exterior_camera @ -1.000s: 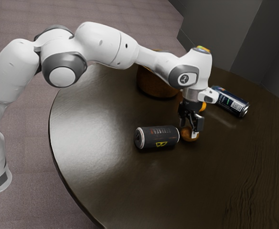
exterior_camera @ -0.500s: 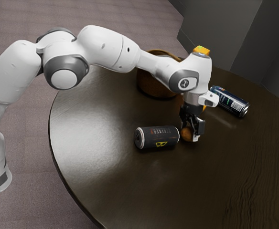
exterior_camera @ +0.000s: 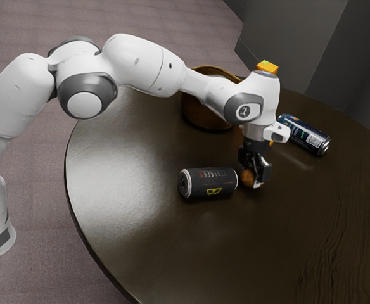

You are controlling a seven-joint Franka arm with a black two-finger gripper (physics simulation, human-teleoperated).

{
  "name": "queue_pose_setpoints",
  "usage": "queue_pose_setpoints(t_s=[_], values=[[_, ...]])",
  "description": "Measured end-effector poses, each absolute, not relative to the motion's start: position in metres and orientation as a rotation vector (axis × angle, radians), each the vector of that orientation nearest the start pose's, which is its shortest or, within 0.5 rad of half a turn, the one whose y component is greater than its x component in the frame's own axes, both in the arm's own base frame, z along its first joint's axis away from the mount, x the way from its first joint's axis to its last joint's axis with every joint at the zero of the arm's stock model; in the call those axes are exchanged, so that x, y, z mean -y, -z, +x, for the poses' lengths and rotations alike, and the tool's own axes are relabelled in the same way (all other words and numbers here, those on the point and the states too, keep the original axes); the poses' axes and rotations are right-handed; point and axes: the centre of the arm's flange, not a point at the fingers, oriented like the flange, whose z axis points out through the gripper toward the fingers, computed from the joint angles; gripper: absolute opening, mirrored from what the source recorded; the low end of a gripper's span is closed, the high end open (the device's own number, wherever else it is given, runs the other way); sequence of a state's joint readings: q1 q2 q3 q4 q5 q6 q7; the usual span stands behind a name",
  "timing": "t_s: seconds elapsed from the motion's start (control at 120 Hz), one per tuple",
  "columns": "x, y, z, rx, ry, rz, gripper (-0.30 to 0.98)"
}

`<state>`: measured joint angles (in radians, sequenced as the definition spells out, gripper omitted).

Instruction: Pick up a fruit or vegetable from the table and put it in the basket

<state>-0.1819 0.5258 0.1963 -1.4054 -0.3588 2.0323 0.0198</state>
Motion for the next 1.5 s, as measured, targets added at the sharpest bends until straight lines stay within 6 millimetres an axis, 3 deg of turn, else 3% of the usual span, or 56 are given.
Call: queue_pose_setpoints(t_s=[0.108,0.142,0.233,0.275,0.358,0.433,0.567,0.692,0.783,0.975,1.025,1.125,1.267,1.342,1.5], values=[[0.036,-0.421,0.716,0.197,0.205,-3.358,0.26],[0.036,-0.431,0.715,0.199,0.227,-3.356,0.25],[0.031,-0.484,0.705,0.181,0.347,-3.327,0.24],[0.024,-0.518,0.69,0.181,0.409,-3.309,0.24],[-0.016,-0.583,0.656,0.244,0.541,-3.246,0.25],[-0.065,-0.61,0.637,0.352,0.597,-3.188,0.26],[-0.154,-0.613,0.626,0.559,0.606,-3.098,0.25],[-0.212,-0.608,0.628,0.681,0.606,-3.037,0.25],[-0.241,-0.599,0.634,0.739,0.6,-3.019,0.24],[-0.276,-0.599,0.633,0.797,0.619,-2.992,0.25],[-0.28,-0.595,0.635,0.798,0.614,-2.99,0.25],[-0.279,-0.593,0.639,0.788,0.619,-3.005,0.47],[-0.279,-0.587,0.632,0.892,0.615,-3.04,0.61],[-0.246,-0.593,0.62,0.951,0.597,-3.143,0.64],[-0.183,-0.607,0.621,0.948,0.535,-3.271,0.67]])
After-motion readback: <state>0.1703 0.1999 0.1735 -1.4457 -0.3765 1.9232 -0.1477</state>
